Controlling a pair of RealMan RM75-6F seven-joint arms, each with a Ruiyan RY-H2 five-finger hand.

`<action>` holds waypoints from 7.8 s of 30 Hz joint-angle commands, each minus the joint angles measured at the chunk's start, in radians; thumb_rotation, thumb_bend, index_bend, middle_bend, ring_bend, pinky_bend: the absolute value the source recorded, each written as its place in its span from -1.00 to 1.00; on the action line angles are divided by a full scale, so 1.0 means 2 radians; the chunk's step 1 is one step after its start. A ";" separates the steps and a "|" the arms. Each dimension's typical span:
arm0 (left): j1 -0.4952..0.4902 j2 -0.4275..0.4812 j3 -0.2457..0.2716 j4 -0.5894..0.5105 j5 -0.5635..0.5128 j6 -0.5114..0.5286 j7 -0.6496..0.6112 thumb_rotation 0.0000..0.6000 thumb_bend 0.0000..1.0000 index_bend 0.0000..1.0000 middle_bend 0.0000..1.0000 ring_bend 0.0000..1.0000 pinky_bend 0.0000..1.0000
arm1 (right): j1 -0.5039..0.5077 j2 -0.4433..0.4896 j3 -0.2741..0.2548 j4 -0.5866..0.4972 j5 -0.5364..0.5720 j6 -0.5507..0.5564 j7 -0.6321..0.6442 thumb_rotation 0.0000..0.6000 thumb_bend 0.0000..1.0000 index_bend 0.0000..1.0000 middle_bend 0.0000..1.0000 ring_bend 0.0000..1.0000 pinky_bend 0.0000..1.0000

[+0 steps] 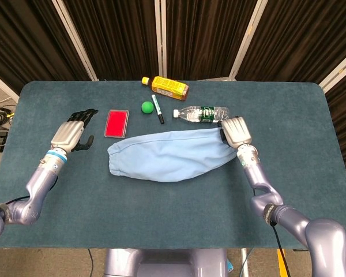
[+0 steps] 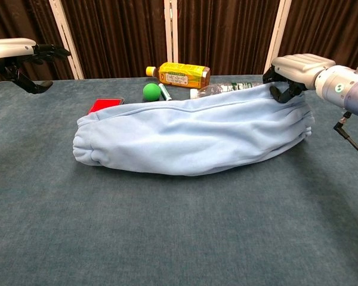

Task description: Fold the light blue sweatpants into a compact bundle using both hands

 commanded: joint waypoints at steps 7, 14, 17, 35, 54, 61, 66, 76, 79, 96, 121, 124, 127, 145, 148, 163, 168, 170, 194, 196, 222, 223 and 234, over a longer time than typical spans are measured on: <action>-0.001 0.006 0.006 -0.006 0.003 -0.005 0.000 1.00 0.19 -1.00 -1.00 -1.00 -1.00 | 0.014 -0.034 -0.003 0.064 0.006 -0.022 0.002 1.00 -0.09 0.18 0.24 0.11 -0.04; -0.003 0.011 0.009 -0.020 0.003 0.000 0.010 1.00 0.19 -1.00 -1.00 -1.00 -1.00 | 0.021 -0.049 -0.003 0.091 0.010 -0.051 0.026 1.00 -1.00 -1.00 -0.98 -0.94 -0.92; -0.002 0.012 0.011 -0.025 0.005 0.004 0.013 1.00 0.19 -1.00 -1.00 -1.00 -1.00 | 0.020 -0.048 0.008 0.080 0.012 -0.029 0.039 1.00 -1.00 -1.00 -1.00 -1.00 -1.00; 0.032 0.055 0.096 -0.043 0.255 0.108 -0.038 1.00 0.25 -1.00 -1.00 -1.00 -1.00 | -0.156 0.245 -0.059 -0.288 -0.079 0.181 0.064 1.00 -1.00 -1.00 -1.00 -1.00 -1.00; 0.007 -0.072 0.162 0.181 0.397 0.185 -0.117 1.00 -0.75 -0.96 -1.00 -1.00 -1.00 | -0.294 0.287 -0.114 -0.401 -0.103 0.311 0.032 1.00 -1.00 -1.00 -1.00 -1.00 -1.00; 0.019 -0.146 0.183 0.347 0.424 0.263 -0.196 1.00 -0.75 -0.76 -1.00 -1.00 -1.00 | -0.319 0.285 -0.133 -0.413 -0.131 0.333 0.014 1.00 -1.00 -1.00 -1.00 -1.00 -1.00; 0.021 -0.189 0.191 0.426 0.424 0.283 -0.235 1.00 -0.75 -0.61 -1.00 -1.00 -0.95 | -0.330 0.280 -0.137 -0.417 -0.145 0.344 0.005 1.00 -1.00 -1.00 -1.00 -1.00 -1.00; 0.016 -0.254 0.201 0.523 0.415 0.284 -0.271 1.00 -0.79 -0.57 -1.00 -1.00 -0.89 | -0.338 0.284 -0.132 -0.423 -0.156 0.347 0.003 1.00 -1.00 -1.00 -1.00 -1.00 -1.00; 0.011 -0.266 0.201 0.536 0.409 0.274 -0.272 1.00 -0.79 -0.62 -1.00 -1.00 -0.89 | -0.339 0.285 -0.129 -0.424 -0.156 0.346 0.003 1.00 -1.00 -1.00 -1.00 -1.00 -1.00; -0.010 -0.300 0.210 0.555 0.396 0.237 -0.260 1.00 -0.60 -0.72 -1.00 -1.00 -0.82 | -0.343 0.288 -0.119 -0.424 -0.154 0.339 0.014 1.00 -1.00 -1.00 -1.00 -1.00 -1.00; -0.027 -0.307 0.200 0.535 0.363 0.217 -0.245 1.00 0.61 0.02 -0.59 -0.50 -0.27 | -0.350 0.293 -0.109 -0.426 -0.158 0.338 0.029 1.00 -1.00 -1.00 -1.00 -1.00 -1.00; -0.024 -0.300 0.199 0.530 0.361 0.226 -0.246 1.00 0.73 0.08 -0.50 -0.42 -0.20 | -0.351 0.294 -0.108 -0.426 -0.159 0.339 0.029 1.00 -1.00 -1.00 -1.00 -1.00 -1.00; -0.021 -0.293 0.200 0.528 0.360 0.232 -0.248 1.00 0.78 0.11 -0.46 -0.38 -0.15 | -0.351 0.294 -0.108 -0.427 -0.160 0.339 0.029 1.00 -1.00 -1.00 -1.00 -1.00 -1.00; 0.082 -0.145 0.271 0.496 0.406 0.358 -0.263 1.00 0.82 0.12 -0.44 -0.37 -0.13 | -0.355 0.294 -0.110 -0.436 -0.177 0.344 0.022 1.00 -1.00 -1.00 -1.00 -1.00 -1.00; 0.116 -0.116 0.279 0.493 0.406 0.388 -0.267 1.00 0.82 0.12 -0.44 -0.36 -0.13 | -0.357 0.296 -0.111 -0.439 -0.181 0.348 0.022 1.00 -1.00 -1.00 -1.00 -1.00 -1.00; 0.201 -0.059 0.275 0.508 0.394 0.458 -0.295 1.00 0.83 0.14 -0.44 -0.37 -0.14 | -0.362 0.304 -0.113 -0.450 -0.193 0.354 0.029 1.00 -1.00 -1.00 -1.00 -1.00 -1.00; 0.165 -0.065 0.256 0.490 0.392 0.467 -0.281 1.00 0.83 0.15 -0.43 -0.36 -0.14 | -0.362 0.304 -0.112 -0.451 -0.193 0.354 0.029 1.00 -1.00 -1.00 -1.00 -1.00 -1.00; 0.134 -0.073 0.241 0.471 0.390 0.457 -0.268 1.00 0.83 0.17 -0.42 -0.36 -0.14 | -0.362 0.304 -0.112 -0.451 -0.193 0.354 0.029 1.00 -1.00 -1.00 -1.00 -1.00 -1.00; -0.060 -0.162 0.167 0.314 0.377 0.247 -0.132 1.00 0.75 -0.05 -0.50 -0.40 -0.24 | -0.363 0.307 -0.100 -0.439 -0.172 0.349 0.038 1.00 -1.00 -1.00 -1.00 -1.00 -1.00; -0.066 -0.171 0.164 0.313 0.374 0.238 -0.132 1.00 0.44 -0.40 -0.68 -0.58 -0.41 | -0.363 0.307 -0.099 -0.438 -0.170 0.348 0.039 1.00 -1.00 -1.00 -1.00 -1.00 -1.00; -0.057 -0.102 0.105 0.155 0.324 0.274 -0.147 1.00 0.14 -0.97 -1.00 -0.97 -0.83 | -0.365 0.313 -0.101 -0.444 -0.177 0.351 0.042 1.00 -1.00 -1.00 -1.00 -1.00 -1.00; -0.053 -0.097 0.110 0.154 0.323 0.270 -0.150 1.00 0.22 -0.92 -1.00 -0.92 -0.78 | -0.366 0.313 -0.101 -0.444 -0.178 0.351 0.042 1.00 -1.00 -1.00 -1.00 -1.00 -1.00; -0.038 -0.132 0.145 0.204 0.321 0.216 -0.184 1.00 0.97 -0.62 -0.88 -0.74 -0.60 | -0.364 0.312 -0.101 -0.447 -0.176 0.346 0.039 1.00 -1.00 -1.00 -1.00 -1.00 -1.00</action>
